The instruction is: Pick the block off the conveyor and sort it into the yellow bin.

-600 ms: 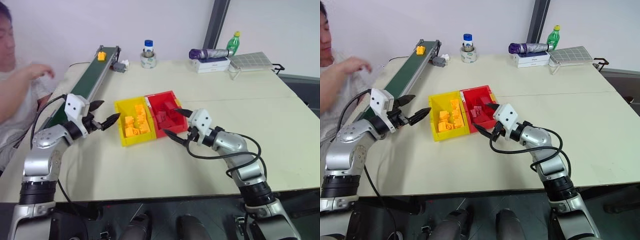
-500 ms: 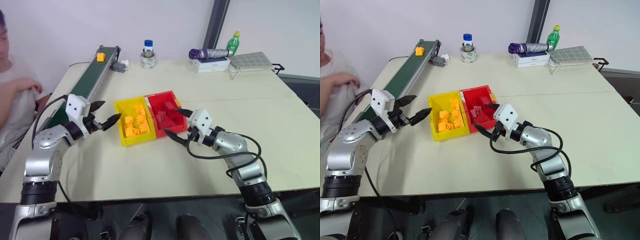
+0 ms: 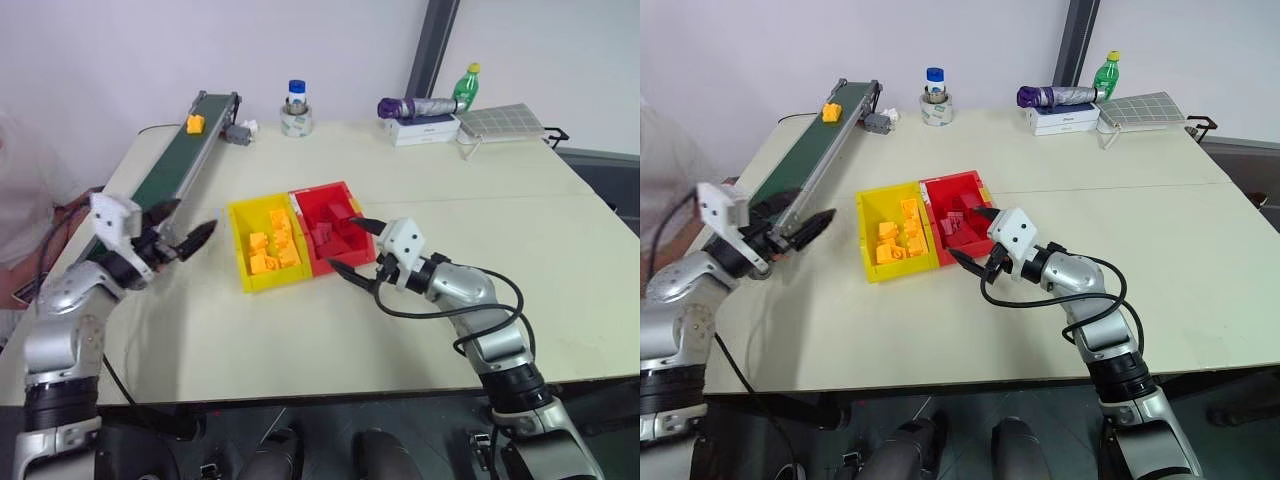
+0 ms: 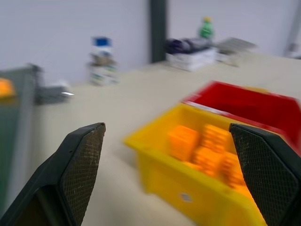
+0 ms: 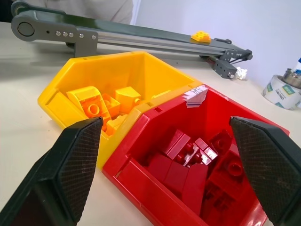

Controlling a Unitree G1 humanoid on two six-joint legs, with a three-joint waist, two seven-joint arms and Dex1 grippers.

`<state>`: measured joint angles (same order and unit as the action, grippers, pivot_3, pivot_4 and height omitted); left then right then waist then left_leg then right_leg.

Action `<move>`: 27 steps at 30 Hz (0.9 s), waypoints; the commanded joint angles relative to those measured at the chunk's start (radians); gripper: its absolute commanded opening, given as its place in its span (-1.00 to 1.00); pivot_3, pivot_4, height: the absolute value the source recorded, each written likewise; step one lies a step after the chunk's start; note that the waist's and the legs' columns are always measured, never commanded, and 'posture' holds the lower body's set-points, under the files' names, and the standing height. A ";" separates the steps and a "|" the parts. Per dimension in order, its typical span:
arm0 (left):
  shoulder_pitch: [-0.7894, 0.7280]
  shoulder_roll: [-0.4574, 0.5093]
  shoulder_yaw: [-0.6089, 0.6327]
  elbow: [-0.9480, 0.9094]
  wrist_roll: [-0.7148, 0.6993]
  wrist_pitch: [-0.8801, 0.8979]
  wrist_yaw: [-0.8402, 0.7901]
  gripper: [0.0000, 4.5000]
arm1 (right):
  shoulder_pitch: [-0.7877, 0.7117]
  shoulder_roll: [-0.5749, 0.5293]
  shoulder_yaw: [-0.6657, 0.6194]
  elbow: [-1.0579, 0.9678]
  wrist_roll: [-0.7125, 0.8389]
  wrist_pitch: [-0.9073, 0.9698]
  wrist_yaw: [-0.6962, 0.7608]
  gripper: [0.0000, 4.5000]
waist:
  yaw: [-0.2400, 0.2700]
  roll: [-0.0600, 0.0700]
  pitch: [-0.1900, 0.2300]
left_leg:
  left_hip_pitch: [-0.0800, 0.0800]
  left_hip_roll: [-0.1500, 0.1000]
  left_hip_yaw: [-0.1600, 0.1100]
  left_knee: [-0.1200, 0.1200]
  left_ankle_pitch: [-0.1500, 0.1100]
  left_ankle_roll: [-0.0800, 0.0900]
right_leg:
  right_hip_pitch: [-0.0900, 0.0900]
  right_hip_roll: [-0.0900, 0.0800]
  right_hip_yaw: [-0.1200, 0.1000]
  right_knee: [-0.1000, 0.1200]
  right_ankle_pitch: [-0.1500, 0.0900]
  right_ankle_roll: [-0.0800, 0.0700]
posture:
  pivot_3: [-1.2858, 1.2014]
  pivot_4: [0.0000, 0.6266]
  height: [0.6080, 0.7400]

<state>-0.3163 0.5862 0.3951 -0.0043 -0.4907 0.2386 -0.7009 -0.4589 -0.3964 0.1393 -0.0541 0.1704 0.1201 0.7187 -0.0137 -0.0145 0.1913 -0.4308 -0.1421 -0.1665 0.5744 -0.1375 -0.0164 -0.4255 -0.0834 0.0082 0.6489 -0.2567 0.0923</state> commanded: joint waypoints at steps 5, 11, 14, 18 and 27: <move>0.104 -0.003 0.151 -0.007 0.094 -0.071 0.249 0.98 | -0.029 0.006 -0.011 -0.004 0.012 -0.028 0.024 1.00 | 0.001 0.000 0.000 | 0.000 0.000 0.000 0.000 0.000 0.000 | 0.000 0.000 0.000 0.000 0.000 0.000 | 0.03 -0.52 1.00; 0.135 -0.031 0.169 -0.025 0.117 -0.076 0.353 0.98 | -0.044 0.020 -0.006 0.016 0.007 -0.040 0.032 1.00 | 0.005 0.000 0.000 | 0.000 0.000 0.000 0.000 0.000 0.000 | 0.000 0.000 0.000 0.000 0.000 0.000 | 0.03 -0.52 1.00; 0.136 -0.037 0.169 -0.026 0.110 -0.078 0.362 0.98 | -0.048 0.024 -0.006 0.021 0.006 -0.043 0.035 1.00 | 0.003 0.000 0.000 | 0.000 0.000 0.000 0.000 0.000 0.000 | 0.001 0.000 0.000 0.000 0.000 0.000 | 0.03 -0.52 1.00; 0.120 -0.022 0.171 0.009 0.119 -0.083 0.369 0.98 | -0.054 0.023 -0.011 0.033 0.005 -0.051 0.040 1.00 | 0.002 0.000 0.000 | 0.000 0.000 0.000 0.000 0.000 0.000 | 0.000 0.000 0.000 0.000 0.000 0.000 | 0.03 -0.52 1.00; 0.101 -0.022 0.159 0.047 0.133 -0.104 0.380 0.98 | -0.057 0.025 -0.010 0.034 0.006 -0.056 0.038 1.00 | 0.002 0.000 0.000 | 0.000 0.000 0.000 0.000 0.000 0.000 | 0.000 0.000 0.000 0.000 0.000 0.000 | 0.03 -0.52 1.00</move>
<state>-0.2016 0.5458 0.5479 0.0514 -0.3632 0.1613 -0.3243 -0.4904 -0.3740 0.1416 -0.0035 0.1699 0.0820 0.7548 -0.0122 -0.0146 0.1913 -0.4308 -0.1421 -0.1665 0.5745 -0.1376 -0.0165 -0.4254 -0.0830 0.0081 0.6487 -0.2566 0.0924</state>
